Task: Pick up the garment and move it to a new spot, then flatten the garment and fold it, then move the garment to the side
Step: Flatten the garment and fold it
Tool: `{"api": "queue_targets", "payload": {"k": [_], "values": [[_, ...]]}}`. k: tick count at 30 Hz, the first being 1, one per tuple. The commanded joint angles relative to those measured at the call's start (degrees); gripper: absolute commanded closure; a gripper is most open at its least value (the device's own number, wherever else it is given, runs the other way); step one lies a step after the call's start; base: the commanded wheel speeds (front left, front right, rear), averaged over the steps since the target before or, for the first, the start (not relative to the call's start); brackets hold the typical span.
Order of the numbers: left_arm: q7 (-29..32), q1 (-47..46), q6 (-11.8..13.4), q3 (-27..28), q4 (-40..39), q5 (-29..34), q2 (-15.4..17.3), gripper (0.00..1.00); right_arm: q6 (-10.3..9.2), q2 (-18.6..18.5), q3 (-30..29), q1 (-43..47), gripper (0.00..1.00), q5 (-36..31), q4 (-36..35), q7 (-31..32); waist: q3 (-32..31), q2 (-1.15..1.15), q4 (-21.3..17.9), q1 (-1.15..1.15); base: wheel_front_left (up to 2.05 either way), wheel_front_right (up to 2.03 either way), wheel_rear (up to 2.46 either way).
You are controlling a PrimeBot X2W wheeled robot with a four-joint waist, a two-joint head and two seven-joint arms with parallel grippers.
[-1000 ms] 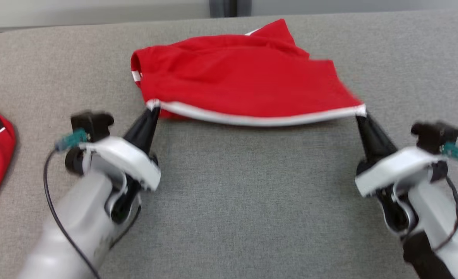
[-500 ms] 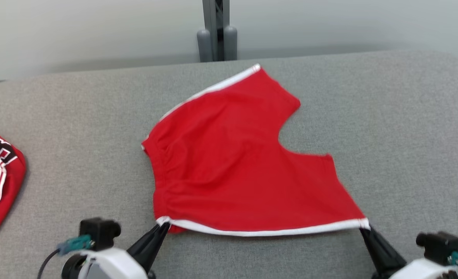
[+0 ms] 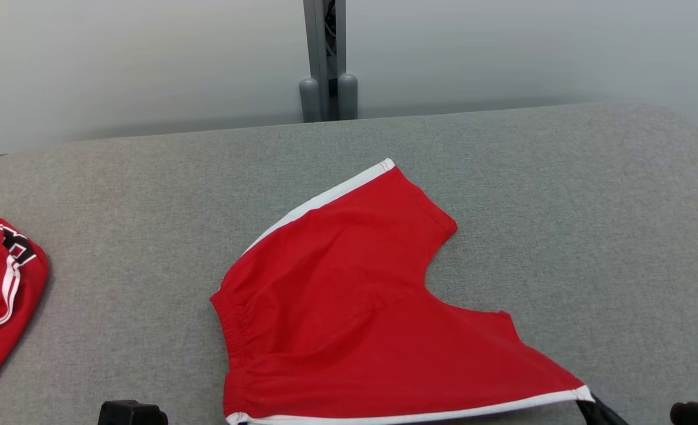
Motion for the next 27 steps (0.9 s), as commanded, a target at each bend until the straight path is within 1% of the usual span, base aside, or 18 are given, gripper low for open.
{"api": "queue_targets", "payload": {"k": [1,3,6,10,11,14,17,22,24,26,27], "values": [[0.11,0.28,0.38,0.37,-0.77,-0.07,0.32,1.0,-0.01,0.25,-1.38,0.36,1.0,-1.18,-1.46,0.86,0.06,0.0,0.27,0.0,0.0,0.0,0.0],[0.09,-0.21,0.29,0.58,-1.46,-0.06,0.33,1.0,-0.01,1.48,-2.35,0.28,1.0,-2.31,-3.26,2.07,0.27,0.0,0.59,0.0,0.0,0.0,0.0],[-0.25,-1.4,-0.07,1.02,-1.76,0.24,0.1,1.0,-0.01,2.2,-3.08,-1.51,1.0,-3.6,-4.91,2.87,0.76,0.0,1.02,0.0,0.0,0.0,0.0],[-1.45,-2.96,-0.37,2.19,-1.12,0.71,-0.61,1.0,-0.01,2.55,-3.83,-5.95,1.0,-5.34,-5.05,1.87,1.84,0.0,1.41,0.0,0.0,0.0,0.0],[-1.72,-3.26,-0.5,2.55,-1.0,0.64,-0.67,1.0,-0.01,2.5,-3.96,-7.69,1.0,-5.82,-4.78,1.53,2.38,0.0,1.41,0.0,0.0,0.0,0.0],[-2.29,-5.08,-1.63,3.79,-0.16,0.16,-1.13,1.0,-0.01,0.41,-1.8,-14.38,1.0,-7.13,-2.89,0.77,4.21,0.0,1.46,0.0,0.0,0.0,0.0],[-2.42,-7.38,-2.89,4.88,0.83,0.05,-1.41,1.0,-0.01,-1.77,1.4,-22.66,1.0,-6.72,0.38,-0.24,6.78,0.0,1.72,0.0,0.0,0.0,0.0],[-1.51,-13.44,-6.72,6.16,3.96,-0.35,-2.87,1.0,-0.01,-5.31,5.73,-36.95,1.0,-4.88,8.44,-2.68,11.76,0.0,4.66,0.0,0.0,0.0,0.0],[-1.33,-16.35,-8.29,6.5,5.93,-0.47,-4.12,1.0,-0.01,-6.14,7.71,-42.7,1.0,-3.3,12.18,-3.61,13.89,0.0,6.17,0.0,0.0,0.0,0.0],[-1.93,-19.3,-9.54,6.97,8.29,-0.31,-5.92,1.0,-0.01,-7.98,10.16,-48.43,1.0,-3.78,16.24,-4.46,15.9,0.0,7.71,0.0,0.0,0.0,0.0],[-2.04,-20.83,-10.29,6.99,9.48,-0.28,-7.0,1.0,-0.01,-7.93,11.1,-50.85,1.0,-2.42,18.1,-4.8,16.89,0.0,8.67,0.0,0.0,0.0,0.0]]}}
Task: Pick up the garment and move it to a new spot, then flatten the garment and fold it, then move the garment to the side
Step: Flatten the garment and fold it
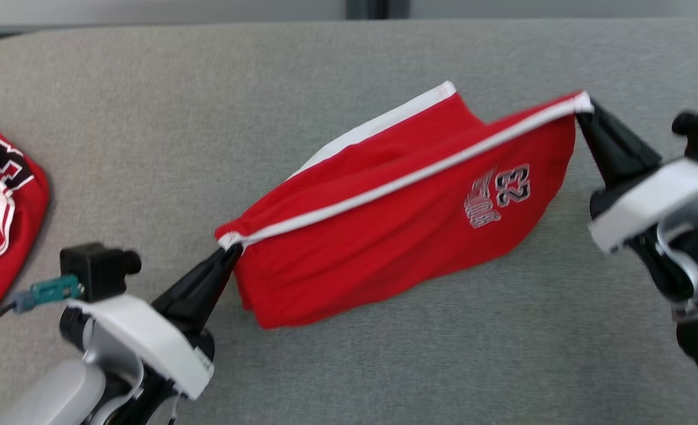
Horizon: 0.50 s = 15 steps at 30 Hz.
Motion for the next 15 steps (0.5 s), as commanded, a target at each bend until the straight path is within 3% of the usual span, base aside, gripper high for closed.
{"api": "queue_targets", "payload": {"k": [1,5,15], "values": [[-0.24,-2.86,-1.18,0.06,1.99,0.24,-1.25,1.0,-0.01,-0.4,1.41,-4.02,1.0,1.71,2.82,-0.92,4.36,0.0,4.09,0.0,0.0,0.0,0.0],[-0.86,-7.85,-4.09,-0.5,7.43,-0.03,-5.82,1.0,-0.01,-2.53,6.52,-13.27,1.0,2.86,11.8,-2.0,7.08,0.0,6.87,0.0,0.0,0.0,0.0],[-2.32,-13.98,-8.36,-1.58,17.74,-0.35,-12.66,1.0,-0.01,-2.7,18.16,-25.63,1.0,8.37,28.31,-4.86,10.59,0.0,10.26,0.0,0.0,0.0,0.0]]}}
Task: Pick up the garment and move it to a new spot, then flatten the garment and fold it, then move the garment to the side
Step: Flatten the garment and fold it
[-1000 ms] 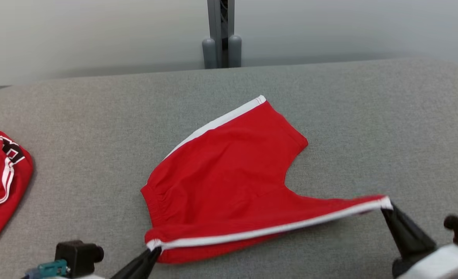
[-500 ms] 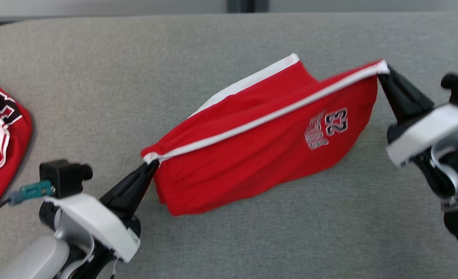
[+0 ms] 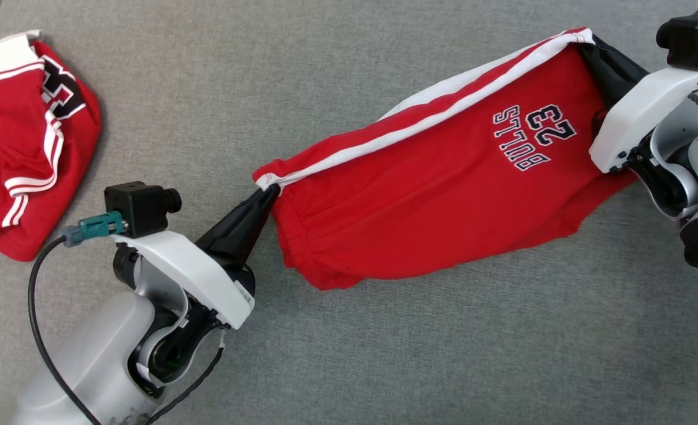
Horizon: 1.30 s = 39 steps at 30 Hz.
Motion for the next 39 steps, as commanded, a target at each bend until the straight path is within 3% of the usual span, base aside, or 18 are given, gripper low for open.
{"api": "queue_targets", "payload": {"k": [1,4,5,6,7,11,14,17,20,25,31,39], "values": [[-0.26,-1.32,-0.4,0.01,0.46,0.05,-0.12,1.0,0.01,-0.22,0.7,-0.81,1.0,0.55,0.8,-0.49,0.8,0.0,0.82,0.0,0.0,0.0,0.0],[-0.57,-1.85,-1.26,-0.39,2.48,0.04,-1.16,1.0,0.0,0.13,3.65,-2.68,1.0,3.05,4.17,-1.78,0.87,0.0,1.04,0.0,0.0,0.0,0.0],[-0.65,-2.09,-1.53,-0.44,2.96,0.07,-1.31,0.47,0.01,0.29,4.52,-3.16,0.85,3.66,4.68,-2.41,0.82,0.0,1.02,0.0,0.0,0.0,0.0],[-1.36,-2.17,-1.62,-0.2,3.29,0.18,-1.46,0.03,0.01,0.26,5.4,-3.58,0.54,4.4,5.48,-3.15,0.71,0.0,0.95,0.0,0.0,0.0,0.0],[-2.13,-2.03,-1.68,0.14,3.7,0.4,-1.6,0.0,0.01,0.31,5.94,-3.7,0.0,5.21,6.19,-3.89,0.45,0.0,0.81,0.0,0.0,0.0,0.0],[-6.34,0.04,-0.28,1.91,4.44,0.8,-2.23,0.0,0.01,0.53,6.71,-3.2,0.0,7.52,8.48,-8.9,-1.38,0.0,-0.07,0.0,0.0,0.0,0.0],[-11.56,1.95,2.71,4.41,3.52,2.33,-2.33,0.0,0.01,1.09,5.13,-1.56,0.0,7.88,10.2,-14.38,-3.68,0.0,-1.35,0.0,0.0,0.0,0.0],[-14.2,3.38,5.55,6.71,1.97,4.72,-2.15,0.0,0.01,1.35,0.88,-0.01,0.0,5.25,9.87,-15.87,-5.56,0.0,-2.82,0.0,0.0,0.0,0.0],[-15.3,4.69,8.17,9.72,-0.15,8.14,-2.39,0.0,0.01,2.04,-8.58,4.31,0.0,-1.49,3.28,-15.95,-7.14,0.0,-4.63,0.0,0.0,0.0,0.0],[-15.52,7.59,10.88,15.29,-3.32,16.09,-3.5,0.0,0.01,6.62,-22.66,17.11,0.0,-14.25,-10.66,-15.87,-9.99,0.0,-7.16,0.0,0.0,0.0,0.0],[-15.53,11.84,11.2,20.19,-4.8,24.77,-4.52,0.0,0.01,11.8,-28.94,30.62,0.0,-22.36,-20.11,-15.89,-13.45,0.0,-9.78,0.0,0.0,0.0,0.0],[-15.52,16.84,11.25,21.9,-3.83,31.18,-4.09,0.0,0.01,14.34,-31.18,40.48,0.0,-24.79,-23.85,-15.88,-16.72,0.0,-11.47,0.0,0.0,0.0,0.0]]}}
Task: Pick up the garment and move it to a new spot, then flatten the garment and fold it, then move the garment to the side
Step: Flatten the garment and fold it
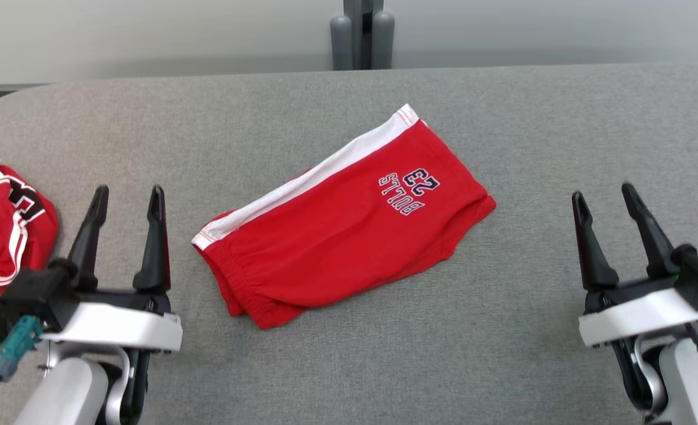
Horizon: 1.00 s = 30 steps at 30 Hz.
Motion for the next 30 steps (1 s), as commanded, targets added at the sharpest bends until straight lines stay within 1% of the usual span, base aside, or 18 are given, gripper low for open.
{"api": "queue_targets", "payload": {"k": [1,6,13,24,30], "values": [[-0.15,1.39,0.1,0.37,0.33,0.71,-0.01,0.0,0.01,0.25,-0.65,1.65,0.0,-0.53,-0.74,-0.01,-1.17,0.0,-0.77,0.0,0.0,0.0,0.0],[-0.16,5.08,0.03,0.58,1.17,2.41,0.3,0.0,0.01,1.51,-1.82,6.56,0.0,-1.12,-3.04,1.18,-3.03,0.0,-1.32,0.0,0.0,0.0,0.0],[-0.16,8.81,0.79,0.94,1.23,2.54,-0.5,0.0,0.01,2.64,-2.52,9.13,0.0,-1.48,-5.55,2.91,-3.91,0.0,-1.85,0.0,0.0,0.0,0.0],[-0.16,8.71,0.54,1.45,0.93,2.68,-0.42,0.0,0.01,3.13,-2.84,9.41,0.0,-1.7,-6.73,3.88,-4.13,0.0,-1.16,0.0,0.0,0.0,0.0],[-0.16,8.24,0.76,1.44,0.11,3.05,-0.96,0.0,0.01,3.08,-3.2,7.76,0.0,-0.88,-6.07,4.15,-3.52,0.0,-0.43,0.0,0.0,0.0,0.0]]}}
